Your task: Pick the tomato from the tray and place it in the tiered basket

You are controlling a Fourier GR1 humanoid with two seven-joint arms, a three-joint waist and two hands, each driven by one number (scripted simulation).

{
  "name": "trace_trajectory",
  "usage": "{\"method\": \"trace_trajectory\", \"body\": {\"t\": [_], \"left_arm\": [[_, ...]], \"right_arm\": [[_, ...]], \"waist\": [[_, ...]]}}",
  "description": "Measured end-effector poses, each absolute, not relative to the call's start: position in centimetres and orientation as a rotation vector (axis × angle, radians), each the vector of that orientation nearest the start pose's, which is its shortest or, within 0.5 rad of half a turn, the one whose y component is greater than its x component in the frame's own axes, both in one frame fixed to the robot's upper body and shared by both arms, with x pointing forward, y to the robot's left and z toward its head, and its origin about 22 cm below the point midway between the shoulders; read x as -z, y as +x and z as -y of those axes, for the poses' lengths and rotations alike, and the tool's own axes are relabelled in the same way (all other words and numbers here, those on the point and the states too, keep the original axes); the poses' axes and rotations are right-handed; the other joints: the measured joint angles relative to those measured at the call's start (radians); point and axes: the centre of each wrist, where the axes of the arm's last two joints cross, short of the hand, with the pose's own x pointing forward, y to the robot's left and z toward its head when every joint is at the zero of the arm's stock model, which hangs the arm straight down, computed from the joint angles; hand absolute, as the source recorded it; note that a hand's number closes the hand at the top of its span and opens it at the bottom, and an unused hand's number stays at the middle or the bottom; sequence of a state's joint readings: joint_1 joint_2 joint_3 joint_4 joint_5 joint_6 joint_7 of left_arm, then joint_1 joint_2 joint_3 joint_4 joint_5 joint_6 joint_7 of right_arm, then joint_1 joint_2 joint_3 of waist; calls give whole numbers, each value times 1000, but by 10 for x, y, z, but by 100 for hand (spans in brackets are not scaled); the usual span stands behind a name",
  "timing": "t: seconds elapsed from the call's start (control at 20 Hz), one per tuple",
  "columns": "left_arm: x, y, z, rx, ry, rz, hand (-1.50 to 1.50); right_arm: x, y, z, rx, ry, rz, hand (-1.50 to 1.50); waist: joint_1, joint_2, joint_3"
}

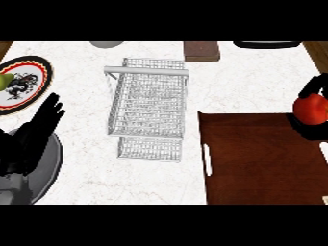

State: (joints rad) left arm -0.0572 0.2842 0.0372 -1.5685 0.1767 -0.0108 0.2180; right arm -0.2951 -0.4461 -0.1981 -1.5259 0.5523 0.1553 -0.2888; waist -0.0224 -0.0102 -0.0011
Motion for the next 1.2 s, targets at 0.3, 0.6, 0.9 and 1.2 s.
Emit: {"method": "trace_trajectory", "body": {"t": [0.3,0.6,0.9,1.2], "left_arm": [[-34,253,-294,87,86,1416,0],[-35,253,-290,91,82,1422,0],[-34,256,-288,96,72,1420,0],[-33,260,-294,103,76,1416,0]], "right_arm": [[-176,281,299,-880,-654,1907,150],[-212,269,229,-912,-588,1916,150],[-229,272,158,-908,-563,1899,150],[-236,286,105,-911,-552,1856,150]], "waist": [[12,4,0],[23,6,0],[29,9,0],[30,10,0]]}}
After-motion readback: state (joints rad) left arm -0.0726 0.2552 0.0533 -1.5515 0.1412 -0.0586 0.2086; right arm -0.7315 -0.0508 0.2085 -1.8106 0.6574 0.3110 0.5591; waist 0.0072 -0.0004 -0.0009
